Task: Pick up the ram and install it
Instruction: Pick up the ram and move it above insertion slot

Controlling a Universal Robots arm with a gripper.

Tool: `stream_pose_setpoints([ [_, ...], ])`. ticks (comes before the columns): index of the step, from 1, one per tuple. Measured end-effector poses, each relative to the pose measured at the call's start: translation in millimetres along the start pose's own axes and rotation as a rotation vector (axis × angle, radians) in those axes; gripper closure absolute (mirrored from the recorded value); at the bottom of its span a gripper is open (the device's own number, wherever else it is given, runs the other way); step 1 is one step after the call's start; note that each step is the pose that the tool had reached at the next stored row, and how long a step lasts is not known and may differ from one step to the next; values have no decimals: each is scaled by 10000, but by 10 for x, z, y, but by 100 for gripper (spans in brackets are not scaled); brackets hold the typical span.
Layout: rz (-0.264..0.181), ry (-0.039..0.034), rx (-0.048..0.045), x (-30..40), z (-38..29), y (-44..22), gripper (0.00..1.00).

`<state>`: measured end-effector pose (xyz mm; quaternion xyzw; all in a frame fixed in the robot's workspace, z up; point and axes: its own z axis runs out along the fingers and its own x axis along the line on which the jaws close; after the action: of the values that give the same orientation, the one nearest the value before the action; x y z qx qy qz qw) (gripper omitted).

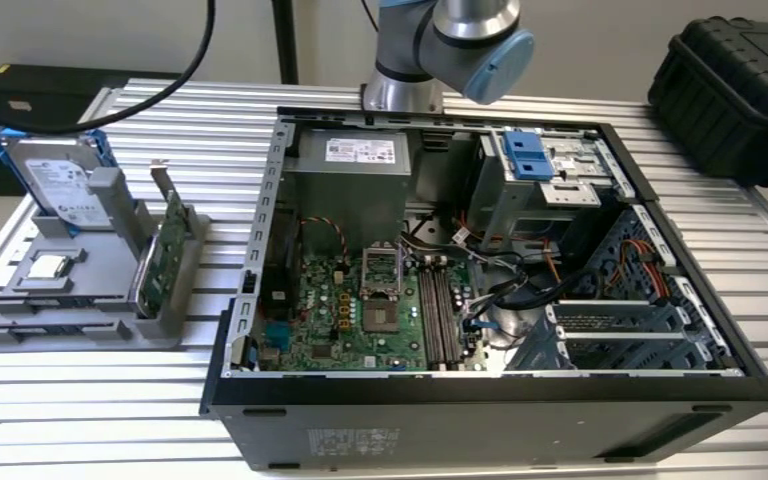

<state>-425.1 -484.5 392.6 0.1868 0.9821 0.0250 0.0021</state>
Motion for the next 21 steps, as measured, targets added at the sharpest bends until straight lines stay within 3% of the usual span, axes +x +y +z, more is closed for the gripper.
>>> stream_pose_setpoints([
  [21,807,-41,-5,0,0,0,100],
])
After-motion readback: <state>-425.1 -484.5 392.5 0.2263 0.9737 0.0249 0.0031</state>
